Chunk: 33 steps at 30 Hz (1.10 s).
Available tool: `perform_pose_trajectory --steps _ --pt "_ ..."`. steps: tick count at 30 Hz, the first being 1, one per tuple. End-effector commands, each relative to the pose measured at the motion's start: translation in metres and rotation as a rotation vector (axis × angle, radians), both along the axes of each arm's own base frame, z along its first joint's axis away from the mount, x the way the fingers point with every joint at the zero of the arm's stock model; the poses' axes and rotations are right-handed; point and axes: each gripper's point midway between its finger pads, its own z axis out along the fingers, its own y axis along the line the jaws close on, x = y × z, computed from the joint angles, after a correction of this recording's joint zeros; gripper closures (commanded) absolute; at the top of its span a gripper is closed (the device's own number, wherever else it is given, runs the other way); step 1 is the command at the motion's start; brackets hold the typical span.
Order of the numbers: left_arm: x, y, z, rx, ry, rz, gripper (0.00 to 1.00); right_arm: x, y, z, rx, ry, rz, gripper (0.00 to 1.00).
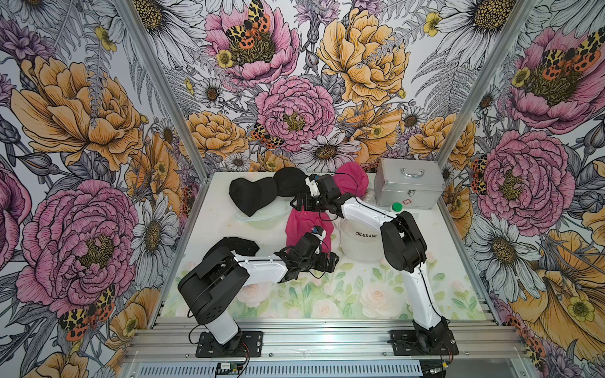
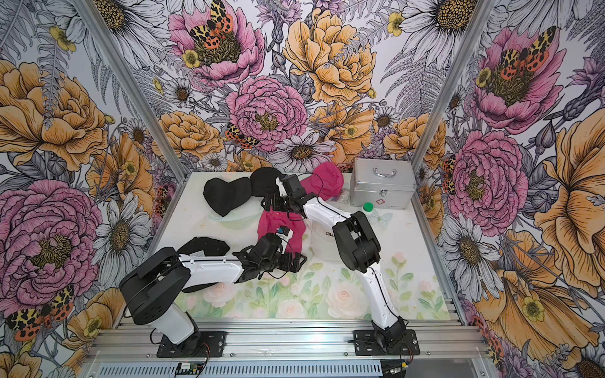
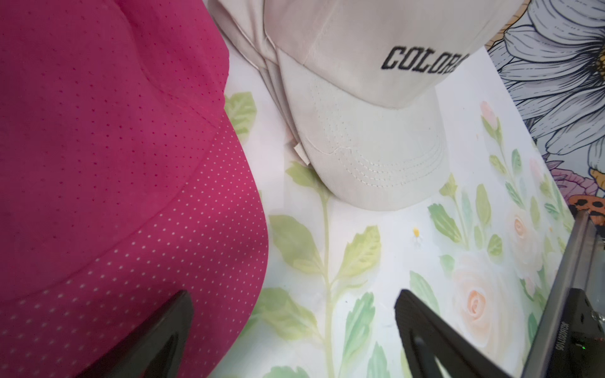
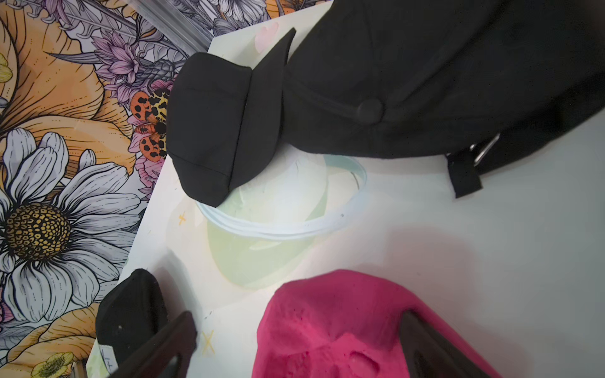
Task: Stack the baseball caps by color
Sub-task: Place the baseball cap at the center of the board, then pick up the baseball cap from the center of the board.
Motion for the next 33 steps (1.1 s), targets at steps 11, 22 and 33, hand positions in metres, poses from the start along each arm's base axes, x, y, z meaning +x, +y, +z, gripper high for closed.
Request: perform_pose_trajectory --steps 11,22,33 --pt "-0.033 0.040 -0.039 0.011 0.132 0.000 0.01 0.037 -0.020 0.006 -0.052 -0.091 -0.093 0.01" --pt "0.001 0.060 0.053 -0.195 -0.016 0.099 0.01 0.078 -0.102 0.031 -0.702 -0.420 -0.188 0.01" --pt "0.033 0.131 0.049 -0.296 0.109 0.474 0.01 0.084 -0.124 -0.009 -1.118 -0.407 0.047 0.13"
